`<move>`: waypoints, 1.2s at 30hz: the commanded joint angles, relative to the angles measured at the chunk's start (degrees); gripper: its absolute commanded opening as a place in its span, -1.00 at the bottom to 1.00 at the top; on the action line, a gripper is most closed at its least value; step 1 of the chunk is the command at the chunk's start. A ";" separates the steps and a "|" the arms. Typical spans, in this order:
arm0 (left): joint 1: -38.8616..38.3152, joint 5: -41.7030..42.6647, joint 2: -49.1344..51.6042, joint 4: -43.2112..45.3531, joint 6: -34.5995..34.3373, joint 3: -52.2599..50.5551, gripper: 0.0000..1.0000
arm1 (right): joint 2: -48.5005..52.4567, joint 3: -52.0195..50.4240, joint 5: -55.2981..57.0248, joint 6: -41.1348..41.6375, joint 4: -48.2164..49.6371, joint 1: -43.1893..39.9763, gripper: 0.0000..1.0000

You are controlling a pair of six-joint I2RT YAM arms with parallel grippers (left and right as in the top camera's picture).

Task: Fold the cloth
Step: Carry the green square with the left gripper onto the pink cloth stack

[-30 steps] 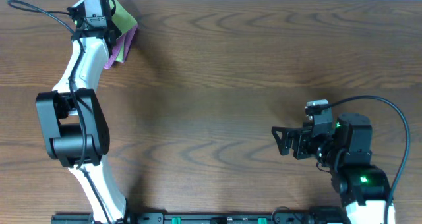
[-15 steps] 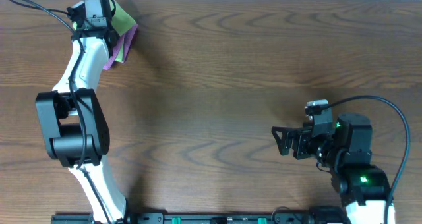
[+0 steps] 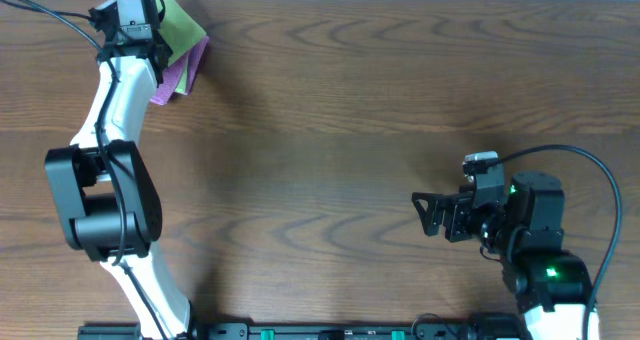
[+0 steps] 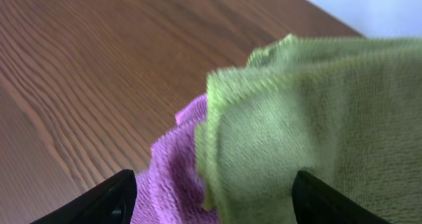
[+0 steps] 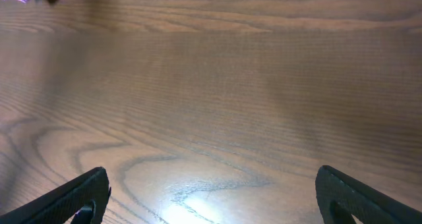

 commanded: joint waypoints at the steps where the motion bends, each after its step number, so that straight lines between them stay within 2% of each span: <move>1: 0.31 -1.66 -2.43 -0.28 1.70 0.79 0.55 | -0.15 -0.28 -0.22 0.28 0.09 -0.66 0.98; 19: 0.28 -1.60 -7.02 -1.79 2.80 0.79 0.57 | -0.15 -0.28 -0.22 0.28 0.09 -0.66 0.98; 28: 0.28 -1.09 -9.94 -6.34 4.28 0.79 0.55 | -0.15 -0.28 -0.22 0.28 0.09 -0.66 0.99; 29: 0.26 -0.66 -10.51 -7.32 4.28 0.79 0.48 | -0.15 -0.28 -0.22 0.28 0.09 -0.66 0.99; 31: 0.22 1.07 -11.80 -9.22 5.40 0.79 0.21 | -0.15 -0.28 -0.22 0.28 0.09 -0.66 0.99; 34: 0.17 3.56 -14.34 -13.05 6.78 0.79 -0.36 | -0.15 -0.28 -0.22 0.28 0.09 -0.66 0.99; 35: 0.17 3.96 -15.30 -14.47 6.78 0.79 -0.47 | -0.15 -0.28 -0.22 0.28 0.09 -0.66 0.99; 36: 0.17 4.13 -16.11 -15.58 6.78 0.79 -0.50 | -0.15 -0.28 -0.22 0.28 0.09 -0.66 0.99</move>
